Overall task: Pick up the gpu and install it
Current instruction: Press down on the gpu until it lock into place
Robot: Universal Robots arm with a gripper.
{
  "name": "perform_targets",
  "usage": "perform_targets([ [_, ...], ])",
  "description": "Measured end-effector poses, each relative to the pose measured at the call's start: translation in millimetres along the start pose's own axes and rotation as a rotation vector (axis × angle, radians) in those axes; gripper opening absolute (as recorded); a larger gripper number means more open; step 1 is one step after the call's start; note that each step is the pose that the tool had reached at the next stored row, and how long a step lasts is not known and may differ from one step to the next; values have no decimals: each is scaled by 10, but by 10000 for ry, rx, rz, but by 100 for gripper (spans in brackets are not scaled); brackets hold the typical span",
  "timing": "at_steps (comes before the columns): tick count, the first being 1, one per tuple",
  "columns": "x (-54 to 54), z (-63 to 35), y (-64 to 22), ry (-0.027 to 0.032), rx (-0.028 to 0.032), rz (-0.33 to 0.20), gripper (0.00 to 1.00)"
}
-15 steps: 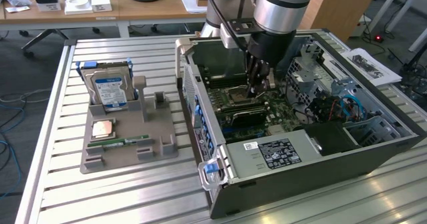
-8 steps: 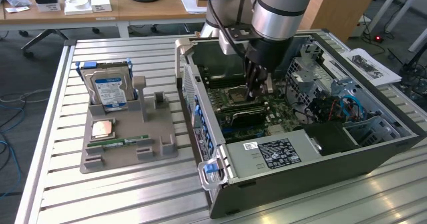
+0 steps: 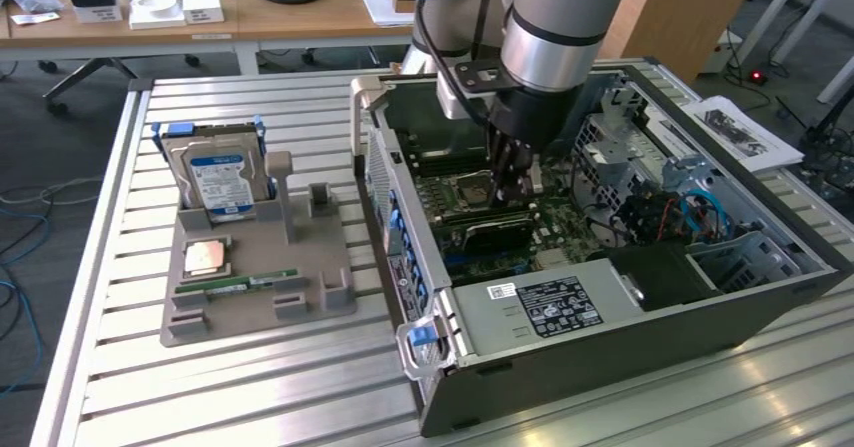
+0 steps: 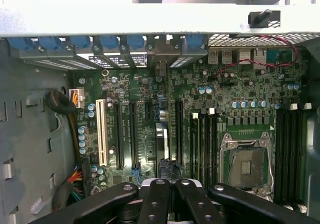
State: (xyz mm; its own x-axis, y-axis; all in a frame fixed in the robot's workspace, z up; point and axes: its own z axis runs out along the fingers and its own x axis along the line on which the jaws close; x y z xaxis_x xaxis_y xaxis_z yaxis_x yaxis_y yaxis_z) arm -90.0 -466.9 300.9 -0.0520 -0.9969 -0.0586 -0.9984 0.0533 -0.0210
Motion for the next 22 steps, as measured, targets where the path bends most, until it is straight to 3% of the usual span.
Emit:
perform_targets([
  [14, 0, 7, 0, -2, 1, 0, 11],
  [22, 1, 124, 3, 0, 0, 0, 11],
])
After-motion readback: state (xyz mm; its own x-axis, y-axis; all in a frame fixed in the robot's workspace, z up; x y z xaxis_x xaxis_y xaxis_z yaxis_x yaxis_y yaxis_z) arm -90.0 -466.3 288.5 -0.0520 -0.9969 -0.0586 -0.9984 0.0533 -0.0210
